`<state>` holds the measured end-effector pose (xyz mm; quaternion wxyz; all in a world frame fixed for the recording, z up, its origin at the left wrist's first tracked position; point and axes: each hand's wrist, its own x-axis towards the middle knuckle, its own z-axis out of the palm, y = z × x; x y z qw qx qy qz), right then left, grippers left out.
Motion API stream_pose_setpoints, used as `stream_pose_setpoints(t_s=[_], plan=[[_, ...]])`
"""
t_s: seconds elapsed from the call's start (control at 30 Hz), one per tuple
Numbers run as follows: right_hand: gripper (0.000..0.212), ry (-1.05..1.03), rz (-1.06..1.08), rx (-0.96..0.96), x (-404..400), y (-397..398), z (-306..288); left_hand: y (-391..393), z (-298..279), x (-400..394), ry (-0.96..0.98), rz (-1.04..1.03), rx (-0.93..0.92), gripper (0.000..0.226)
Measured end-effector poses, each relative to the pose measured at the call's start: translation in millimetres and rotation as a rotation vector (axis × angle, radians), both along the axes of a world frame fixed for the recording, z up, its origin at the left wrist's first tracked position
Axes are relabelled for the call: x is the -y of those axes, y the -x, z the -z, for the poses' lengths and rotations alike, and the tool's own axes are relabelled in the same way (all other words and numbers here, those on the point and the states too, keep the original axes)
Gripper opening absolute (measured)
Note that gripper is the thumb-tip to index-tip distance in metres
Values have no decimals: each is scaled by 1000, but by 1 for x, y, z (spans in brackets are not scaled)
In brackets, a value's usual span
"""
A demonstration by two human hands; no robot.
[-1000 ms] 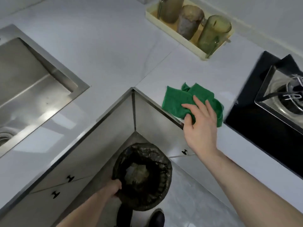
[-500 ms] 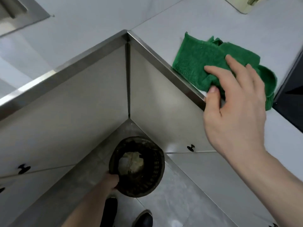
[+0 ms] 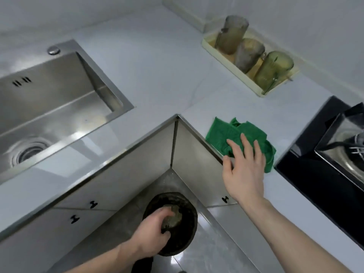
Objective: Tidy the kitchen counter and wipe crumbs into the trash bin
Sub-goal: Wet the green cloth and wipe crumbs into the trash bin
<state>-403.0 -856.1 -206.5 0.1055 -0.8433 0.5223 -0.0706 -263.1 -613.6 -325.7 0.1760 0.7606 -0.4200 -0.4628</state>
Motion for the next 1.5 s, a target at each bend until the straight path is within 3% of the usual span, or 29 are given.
stream_pose_setpoints(t_s=[0.1,0.2,0.33,0.43,0.5,0.63,0.77,1.03,1.23,1.5], plan=[[52,-100,6,-48,-2,-4,-16,-28,-99,27,317,141,218,46],[54,-214,64,-49,3,-16,-26,-78,-157,75,535,164,468,44],[55,-319,80,-36,20,-50,-36,-147,-171,138,431,133,670,65],[55,-334,47,-31,36,-79,-34,-173,-134,143,309,204,745,80],[55,-321,1,-19,43,-103,-29,-180,-112,136,341,220,790,83],[53,-272,-135,12,43,-134,-15,-183,-96,136,404,164,806,81],[53,-179,-223,2,41,-98,-9,-182,-100,136,434,128,780,78],[53,-228,122,-42,95,10,-21,-181,-104,139,452,99,760,72],[60,-297,351,-92,155,-88,-20,-181,-98,141,440,110,768,70],[59,-238,-12,-79,108,-178,-15,-186,-92,141,412,129,782,72]])
